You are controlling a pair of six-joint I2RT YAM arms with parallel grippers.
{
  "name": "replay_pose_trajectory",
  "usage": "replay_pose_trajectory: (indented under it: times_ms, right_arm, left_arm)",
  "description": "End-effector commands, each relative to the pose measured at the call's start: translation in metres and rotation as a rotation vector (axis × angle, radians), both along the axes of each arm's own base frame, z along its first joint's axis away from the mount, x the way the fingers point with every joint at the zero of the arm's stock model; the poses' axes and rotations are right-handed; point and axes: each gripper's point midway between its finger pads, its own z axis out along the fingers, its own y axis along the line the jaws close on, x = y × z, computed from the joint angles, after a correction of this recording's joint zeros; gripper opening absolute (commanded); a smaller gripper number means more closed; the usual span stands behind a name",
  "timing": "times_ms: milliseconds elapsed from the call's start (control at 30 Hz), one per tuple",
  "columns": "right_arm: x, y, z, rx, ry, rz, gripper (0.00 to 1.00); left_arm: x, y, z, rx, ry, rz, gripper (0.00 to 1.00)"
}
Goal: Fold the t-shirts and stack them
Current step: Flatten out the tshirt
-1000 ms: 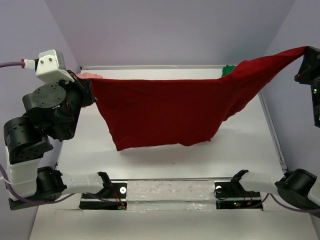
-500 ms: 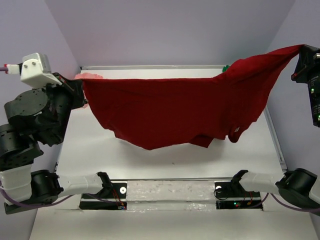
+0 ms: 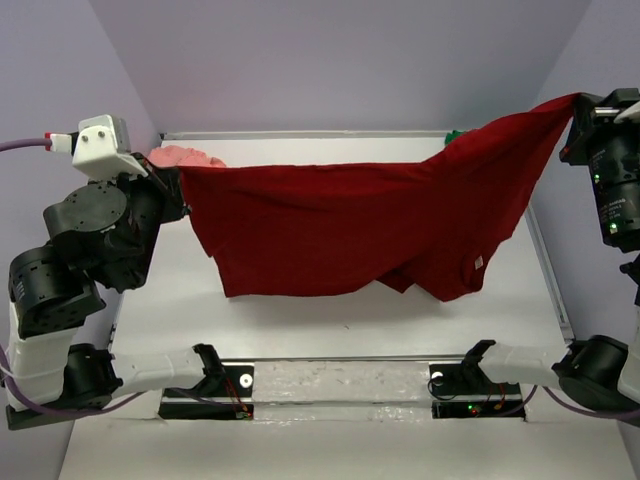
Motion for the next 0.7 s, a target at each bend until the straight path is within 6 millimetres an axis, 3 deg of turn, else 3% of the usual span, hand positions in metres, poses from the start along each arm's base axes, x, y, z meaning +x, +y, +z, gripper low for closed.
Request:
replay_pose_trajectory:
  times_ms: [0, 100, 200, 367, 433, 500, 567, 667]
  right_arm:
    - [-0.03, -0.036, 0.017, 0.064, -0.089, -0.061, 0.0]
    - [-0.018, -0.024, 0.011, 0.044, -0.053, -0.056, 0.0]
    - [-0.023, -0.021, 0.015, 0.075, -0.065, -0.005, 0.0]
    - [-0.037, -0.034, 0.019, 0.099, -0.092, -0.001, 0.0]
    - [-0.031, -0.031, 0.021, 0.084, -0.097, -0.022, 0.0]
    - [-0.014, -0.015, 0.018, 0.055, -0.069, -0.023, 0.0]
    - [-0.006, -0.005, 0.014, 0.054, -0.039, -0.012, 0.0]
    - [-0.021, -0.019, 0.018, 0.093, -0.064, -0.013, 0.0]
  left_arm:
    - [-0.008, 0.016, 0.005, -0.09, -0.032, 0.018, 0.0]
    - [-0.004, 0.007, 0.011, -0.08, -0.021, 0.014, 0.0]
    - [-0.01, 0.007, 0.019, -0.119, -0.044, -0.04, 0.0]
    - [-0.03, 0.034, 0.03, -0.189, -0.115, -0.078, 0.0]
    - [-0.032, 0.039, 0.039, -0.176, -0.166, -0.074, 0.0]
    - [-0.027, 0.026, 0.056, -0.162, -0.204, -0.112, 0.0]
    - [-0.029, 0.028, 0.066, -0.16, -0.203, -0.111, 0.0]
    - [-0.034, 0.036, 0.064, -0.161, -0.198, -0.091, 0.0]
